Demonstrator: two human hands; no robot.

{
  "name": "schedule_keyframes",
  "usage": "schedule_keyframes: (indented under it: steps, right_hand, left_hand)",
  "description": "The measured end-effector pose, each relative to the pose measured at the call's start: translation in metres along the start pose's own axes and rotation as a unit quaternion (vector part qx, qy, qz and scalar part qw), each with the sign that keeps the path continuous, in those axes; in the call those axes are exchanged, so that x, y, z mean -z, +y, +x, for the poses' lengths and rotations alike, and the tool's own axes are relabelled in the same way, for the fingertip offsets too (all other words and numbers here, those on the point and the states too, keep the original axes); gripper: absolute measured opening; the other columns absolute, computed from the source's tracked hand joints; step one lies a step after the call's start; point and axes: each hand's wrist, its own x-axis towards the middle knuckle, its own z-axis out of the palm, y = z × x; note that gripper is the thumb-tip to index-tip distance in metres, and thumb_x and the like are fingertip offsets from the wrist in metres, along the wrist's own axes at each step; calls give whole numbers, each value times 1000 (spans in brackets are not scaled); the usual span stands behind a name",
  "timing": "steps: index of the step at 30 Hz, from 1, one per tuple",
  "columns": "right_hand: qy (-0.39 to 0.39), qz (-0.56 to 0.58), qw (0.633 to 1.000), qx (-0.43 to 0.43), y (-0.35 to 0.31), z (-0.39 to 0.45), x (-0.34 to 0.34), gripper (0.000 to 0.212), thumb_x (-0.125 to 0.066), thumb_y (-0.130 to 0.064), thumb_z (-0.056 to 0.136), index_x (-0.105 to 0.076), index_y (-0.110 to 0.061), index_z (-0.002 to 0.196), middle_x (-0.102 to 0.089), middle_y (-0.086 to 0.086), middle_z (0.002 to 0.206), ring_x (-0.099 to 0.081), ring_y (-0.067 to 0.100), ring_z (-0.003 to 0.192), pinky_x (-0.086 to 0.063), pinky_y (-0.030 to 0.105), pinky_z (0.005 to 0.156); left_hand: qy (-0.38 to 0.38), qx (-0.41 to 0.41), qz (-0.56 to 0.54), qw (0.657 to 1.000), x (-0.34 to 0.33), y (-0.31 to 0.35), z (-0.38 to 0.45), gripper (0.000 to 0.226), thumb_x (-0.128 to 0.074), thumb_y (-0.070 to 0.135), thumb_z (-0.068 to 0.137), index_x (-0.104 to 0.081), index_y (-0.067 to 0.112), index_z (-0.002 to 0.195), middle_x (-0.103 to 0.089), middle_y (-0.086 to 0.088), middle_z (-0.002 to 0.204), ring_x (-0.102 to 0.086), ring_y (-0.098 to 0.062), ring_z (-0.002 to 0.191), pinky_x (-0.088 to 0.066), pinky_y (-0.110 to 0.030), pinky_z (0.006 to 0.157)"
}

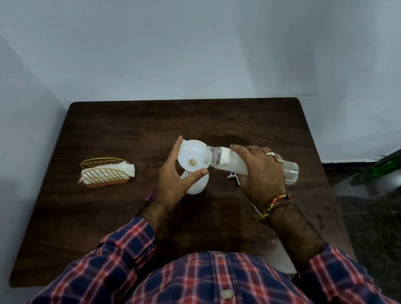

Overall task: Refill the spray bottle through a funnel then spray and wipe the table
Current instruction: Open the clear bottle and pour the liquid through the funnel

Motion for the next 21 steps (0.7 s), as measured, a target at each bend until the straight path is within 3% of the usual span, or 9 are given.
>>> schedule_keyframes:
  steps: [12,17,21]
  right_hand:
    - [-9,2,1000,-5,0,0,2,71,-80,-17,69,-54,-29,133,-65,0,117,-60,29,109,-43,50,95]
    - [-7,-6,1000,-3,0,0,0,71,-81,-19,68,-53,-31,132,-65,-2,115,-60,28,108,-43,49,95]
    - [-9,-4,1000,-5,0,1,-1,72,-81,-20,67,-53,-31,133,-65,-2,115,-60,28,108,-43,48,95]
  left_hand:
    - [-4,1,-9,1000,0,0,-1,105,-83,41,68,-25,26,155,-37,7,155,-38,-10,139,-44,-49,109]
    - [-6,0,-12,1000,2,0,-1,102,-85,33,72,-25,25,155,-38,14,151,-39,-7,137,-44,-46,109]
    - [-6,0,-13,1000,2,-2,-1,106,-83,46,67,-26,27,155,-38,12,153,-39,-8,138,-44,-48,108]
